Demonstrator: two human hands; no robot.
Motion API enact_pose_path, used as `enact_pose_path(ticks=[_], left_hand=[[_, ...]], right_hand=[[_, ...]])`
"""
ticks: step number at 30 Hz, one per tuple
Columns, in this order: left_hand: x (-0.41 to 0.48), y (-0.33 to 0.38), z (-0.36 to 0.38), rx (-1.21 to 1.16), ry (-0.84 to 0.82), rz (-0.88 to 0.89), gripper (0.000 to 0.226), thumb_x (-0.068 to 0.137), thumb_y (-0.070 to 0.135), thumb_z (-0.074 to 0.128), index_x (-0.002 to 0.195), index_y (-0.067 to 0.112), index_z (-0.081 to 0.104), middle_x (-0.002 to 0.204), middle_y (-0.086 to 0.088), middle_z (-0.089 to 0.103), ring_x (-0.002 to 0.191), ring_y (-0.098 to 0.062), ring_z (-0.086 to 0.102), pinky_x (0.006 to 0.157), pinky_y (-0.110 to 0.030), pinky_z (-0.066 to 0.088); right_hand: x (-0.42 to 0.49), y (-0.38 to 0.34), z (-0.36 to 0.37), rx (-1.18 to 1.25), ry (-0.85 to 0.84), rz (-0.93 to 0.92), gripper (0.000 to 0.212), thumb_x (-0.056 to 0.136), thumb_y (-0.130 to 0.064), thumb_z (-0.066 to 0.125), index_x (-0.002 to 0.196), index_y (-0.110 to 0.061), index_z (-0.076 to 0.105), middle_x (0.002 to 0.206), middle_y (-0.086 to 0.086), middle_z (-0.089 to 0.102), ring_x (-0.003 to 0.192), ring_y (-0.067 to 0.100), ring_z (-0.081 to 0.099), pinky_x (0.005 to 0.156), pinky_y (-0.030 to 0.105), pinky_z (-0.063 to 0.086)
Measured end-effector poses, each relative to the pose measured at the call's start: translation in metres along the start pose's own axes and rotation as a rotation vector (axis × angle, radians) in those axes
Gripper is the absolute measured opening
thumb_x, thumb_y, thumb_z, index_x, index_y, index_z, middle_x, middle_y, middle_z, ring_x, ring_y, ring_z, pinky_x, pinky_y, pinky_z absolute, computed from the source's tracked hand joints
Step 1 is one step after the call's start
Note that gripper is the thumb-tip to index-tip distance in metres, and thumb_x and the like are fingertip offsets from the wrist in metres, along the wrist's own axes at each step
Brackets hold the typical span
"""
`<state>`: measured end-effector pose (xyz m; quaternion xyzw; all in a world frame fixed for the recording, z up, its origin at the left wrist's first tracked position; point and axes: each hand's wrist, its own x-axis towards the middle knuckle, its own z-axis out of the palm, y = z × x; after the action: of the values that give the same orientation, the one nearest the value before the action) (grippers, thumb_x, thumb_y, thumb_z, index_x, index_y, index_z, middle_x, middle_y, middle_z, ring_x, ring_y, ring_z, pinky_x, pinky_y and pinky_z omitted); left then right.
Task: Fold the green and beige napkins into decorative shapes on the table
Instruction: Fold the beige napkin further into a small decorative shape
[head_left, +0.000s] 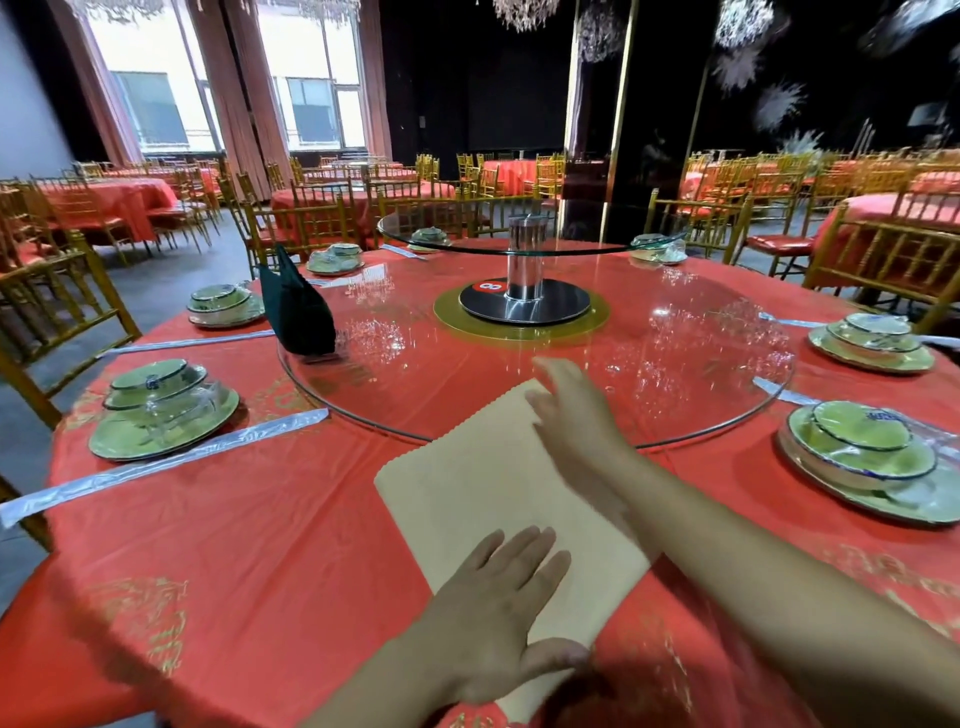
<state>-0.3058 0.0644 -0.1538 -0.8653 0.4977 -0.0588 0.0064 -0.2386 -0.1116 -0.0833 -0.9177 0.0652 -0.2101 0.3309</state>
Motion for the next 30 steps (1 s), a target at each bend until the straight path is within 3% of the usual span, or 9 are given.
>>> enact_pose_path(ticks=[2, 4, 6, 12, 17, 22, 26, 28, 30], left_hand=[[0.002, 0.001, -0.001, -0.111, -0.048, 0.04, 0.093, 0.077, 0.077, 0.004, 0.149, 0.019, 0.011, 0.157, -0.002, 0.003, 0.145, -0.015, -0.003, 0.117, -0.04, -0.008], [0.002, 0.001, 0.0, -0.17, -0.022, 0.085, 0.094, 0.074, 0.079, 0.001, 0.149, 0.023, 0.006, 0.158, 0.001, 0.001, 0.144, -0.012, -0.009, 0.118, -0.037, -0.01], [0.0, -0.001, 0.0, -0.192, -0.054, 0.068, 0.096, 0.07, 0.081, 0.0, 0.149, 0.027, 0.004, 0.158, 0.006, -0.001, 0.143, -0.007, -0.011, 0.117, -0.032, -0.01], [-0.001, 0.001, -0.002, -0.019, -0.034, -0.031, 0.081, 0.087, 0.073, 0.011, 0.143, 0.019, 0.034, 0.15, -0.004, 0.03, 0.139, -0.015, 0.028, 0.111, -0.026, 0.006], [-0.001, 0.001, 0.0, -0.158, -0.102, 0.025, 0.1, 0.066, 0.081, -0.006, 0.148, 0.023, -0.006, 0.146, 0.009, -0.024, 0.136, -0.004, -0.025, 0.113, -0.027, -0.018], [-0.001, 0.002, -0.004, -0.166, -0.158, 0.011, 0.101, 0.065, 0.079, -0.003, 0.148, 0.022, -0.006, 0.155, 0.004, -0.017, 0.141, -0.007, -0.02, 0.113, -0.03, -0.018], [-0.001, 0.003, -0.005, -0.186, -0.166, 0.009, 0.096, 0.07, 0.075, -0.003, 0.149, 0.02, -0.003, 0.157, 0.001, -0.011, 0.143, -0.008, -0.016, 0.115, -0.031, -0.015], [0.0, 0.001, -0.001, -0.231, -0.12, 0.017, 0.088, 0.078, 0.07, -0.001, 0.15, 0.019, 0.0, 0.158, 0.001, -0.003, 0.143, -0.007, -0.012, 0.117, -0.032, -0.011], [0.001, -0.001, 0.002, -0.294, -0.049, 0.023, 0.073, 0.09, 0.059, 0.01, 0.149, 0.018, 0.006, 0.158, 0.002, 0.007, 0.143, -0.006, -0.006, 0.118, -0.033, -0.006]], right_hand=[[-0.062, -0.006, -0.001, 0.018, -0.183, -0.182, 0.045, 0.097, -0.024, 0.042, 0.14, -0.011, 0.037, 0.147, 0.002, 0.034, 0.137, 0.016, 0.03, 0.113, 0.025, 0.02], [-0.117, -0.009, -0.002, -0.013, -0.459, -0.243, 0.068, 0.094, -0.054, 0.027, 0.146, -0.011, 0.019, 0.153, -0.006, 0.01, 0.143, 0.006, 0.009, 0.112, 0.012, 0.004], [-0.142, 0.001, -0.004, -0.155, -0.63, -0.235, 0.109, 0.066, -0.081, -0.002, 0.148, -0.01, -0.002, 0.147, -0.011, -0.016, 0.137, 0.0, -0.015, 0.107, 0.009, -0.011], [-0.119, 0.044, -0.016, -0.338, -0.628, -0.083, 0.128, 0.045, -0.091, -0.016, 0.147, -0.015, -0.013, 0.154, 0.001, -0.022, 0.132, -0.001, -0.024, 0.108, 0.019, -0.014], [-0.103, 0.07, -0.042, -0.389, -0.639, 0.083, 0.141, 0.033, -0.096, -0.017, 0.147, -0.015, -0.012, 0.154, 0.001, -0.023, 0.141, 0.011, -0.018, 0.11, 0.025, -0.01], [-0.099, 0.079, -0.051, -0.499, -0.577, 0.174, 0.149, 0.024, -0.094, -0.025, 0.147, -0.01, -0.013, 0.153, 0.007, -0.023, 0.142, 0.016, -0.019, 0.114, 0.03, -0.01], [-0.112, 0.048, -0.035, -0.507, -0.343, -0.041, 0.139, 0.037, -0.086, -0.032, 0.149, -0.013, 0.004, 0.151, -0.006, -0.009, 0.145, 0.014, -0.005, 0.114, 0.025, -0.005], [-0.123, 0.019, -0.016, -0.229, -0.327, -0.121, 0.116, 0.061, -0.086, -0.014, 0.144, -0.016, 0.027, 0.146, -0.013, 0.022, 0.139, 0.009, 0.02, 0.115, 0.022, 0.012], [-0.133, -0.003, 0.004, 0.023, -0.292, -0.145, 0.068, 0.088, -0.063, 0.02, 0.136, -0.018, 0.039, 0.129, -0.016, 0.035, 0.126, 0.003, 0.033, 0.111, 0.023, 0.024]])
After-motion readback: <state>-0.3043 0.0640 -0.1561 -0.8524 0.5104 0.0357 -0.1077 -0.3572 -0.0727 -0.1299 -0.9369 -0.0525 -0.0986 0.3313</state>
